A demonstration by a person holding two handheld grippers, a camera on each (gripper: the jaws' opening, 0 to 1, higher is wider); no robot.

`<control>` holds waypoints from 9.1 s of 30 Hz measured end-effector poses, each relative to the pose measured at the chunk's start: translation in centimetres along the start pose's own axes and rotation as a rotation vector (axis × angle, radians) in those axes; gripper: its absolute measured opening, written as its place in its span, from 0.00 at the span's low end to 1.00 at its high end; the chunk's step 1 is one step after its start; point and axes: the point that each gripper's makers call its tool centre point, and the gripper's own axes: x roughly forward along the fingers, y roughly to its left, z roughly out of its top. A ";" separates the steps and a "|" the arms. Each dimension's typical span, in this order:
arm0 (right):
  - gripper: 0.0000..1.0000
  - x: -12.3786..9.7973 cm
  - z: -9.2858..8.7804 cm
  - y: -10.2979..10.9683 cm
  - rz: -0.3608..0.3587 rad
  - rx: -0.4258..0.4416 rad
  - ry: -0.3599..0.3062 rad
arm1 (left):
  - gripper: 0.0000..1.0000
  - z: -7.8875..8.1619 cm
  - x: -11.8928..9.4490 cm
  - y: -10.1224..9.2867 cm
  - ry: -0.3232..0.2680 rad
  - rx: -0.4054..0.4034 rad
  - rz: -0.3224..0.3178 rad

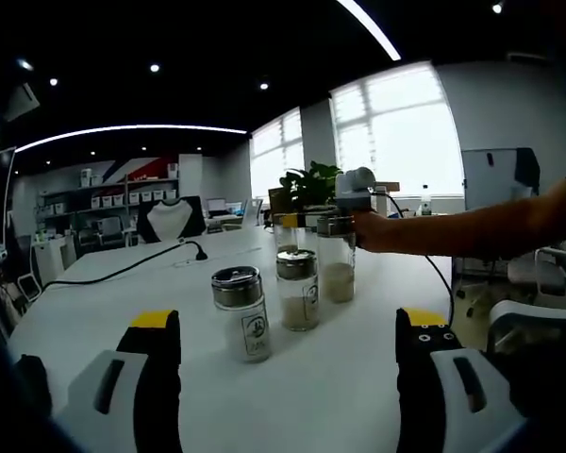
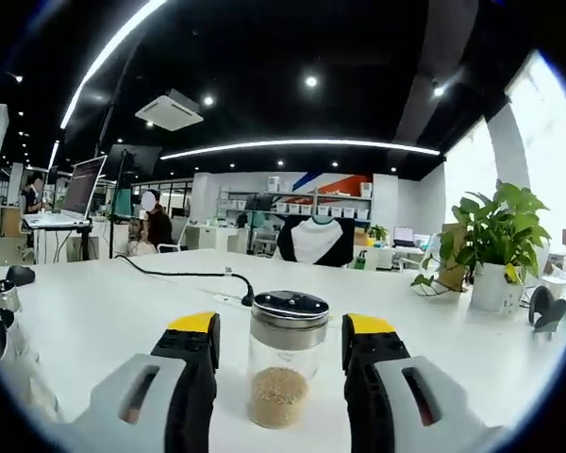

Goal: Rotate the seasoning bottle until the label or dispensing opening points toward the visible target arrow and the bottle remains upright within the marked orientation range

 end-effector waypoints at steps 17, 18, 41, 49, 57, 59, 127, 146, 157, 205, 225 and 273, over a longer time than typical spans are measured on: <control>0.43 1.9 -1.3 -0.5 -0.011 0.001 0.008 | 1.00 0.9 -0.3 0.7 -0.060 -0.002 0.029; 0.40 2.0 -1.2 -0.3 0.001 -0.014 -0.004 | 1.00 0.8 -0.2 0.6 -0.057 -0.004 0.027; 0.37 1.2 1.6 -0.9 0.051 0.001 -0.032 | 1.00 0.7 -0.1 0.6 -0.058 -0.014 0.023; 0.38 -1.7 2.6 -1.8 0.057 0.110 -0.057 | 1.00 1.0 -0.3 0.7 -0.068 -0.028 0.035; 0.37 -4.6 2.6 -2.4 0.053 0.154 -0.065 | 0.97 1.3 -0.3 0.6 -0.093 -0.015 0.039; 0.37 -5.6 2.8 -2.2 0.055 0.152 -0.069 | 0.98 1.2 -0.1 0.3 -0.087 -0.026 0.025; 0.37 -21.9 6.1 20.8 0.726 0.130 -0.236 | 0.68 1.6 3.5 -8.9 -0.133 -0.013 -0.288; 0.37 -22.6 5.7 23.7 0.918 0.163 -0.277 | 0.50 0.8 3.1 -10.0 -0.132 -0.018 -0.358; 0.38 -23.6 6.0 24.4 0.936 0.169 -0.312 | 0.43 1.3 2.4 -10.8 -0.127 0.050 -0.321; 0.39 -21.8 4.7 25.8 0.806 0.076 -0.248 | 0.42 0.5 2.5 -9.0 -0.129 0.034 -0.261; 0.39 -25.0 6.2 25.1 1.136 0.365 -0.316 | 0.43 1.7 1.0 -12.5 -0.180 -0.125 -0.558; 0.37 -23.5 5.6 25.4 1.019 0.383 -0.233 | 0.42 0.9 0.9 -10.0 -0.111 -0.050 -0.433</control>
